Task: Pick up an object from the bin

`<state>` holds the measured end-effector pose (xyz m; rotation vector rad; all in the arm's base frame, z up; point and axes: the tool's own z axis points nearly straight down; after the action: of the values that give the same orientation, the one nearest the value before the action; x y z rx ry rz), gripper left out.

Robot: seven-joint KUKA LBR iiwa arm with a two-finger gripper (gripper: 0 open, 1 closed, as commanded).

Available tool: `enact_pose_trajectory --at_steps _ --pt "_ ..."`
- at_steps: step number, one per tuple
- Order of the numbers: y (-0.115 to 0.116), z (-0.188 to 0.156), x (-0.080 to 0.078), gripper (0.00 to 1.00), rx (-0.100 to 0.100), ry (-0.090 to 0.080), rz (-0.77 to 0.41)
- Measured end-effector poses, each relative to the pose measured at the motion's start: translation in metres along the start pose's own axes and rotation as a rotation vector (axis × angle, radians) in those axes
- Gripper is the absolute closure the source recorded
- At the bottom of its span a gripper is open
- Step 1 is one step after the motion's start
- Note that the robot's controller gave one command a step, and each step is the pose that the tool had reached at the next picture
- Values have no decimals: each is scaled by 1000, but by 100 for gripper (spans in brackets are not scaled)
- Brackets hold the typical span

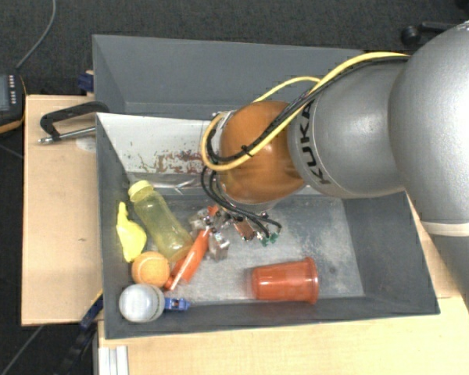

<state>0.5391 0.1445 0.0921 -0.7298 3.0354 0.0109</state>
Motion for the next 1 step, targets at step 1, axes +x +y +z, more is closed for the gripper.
enact_pose_trajectory --at_steps 1 --pt "2 17 8 100 1 -2 -8"
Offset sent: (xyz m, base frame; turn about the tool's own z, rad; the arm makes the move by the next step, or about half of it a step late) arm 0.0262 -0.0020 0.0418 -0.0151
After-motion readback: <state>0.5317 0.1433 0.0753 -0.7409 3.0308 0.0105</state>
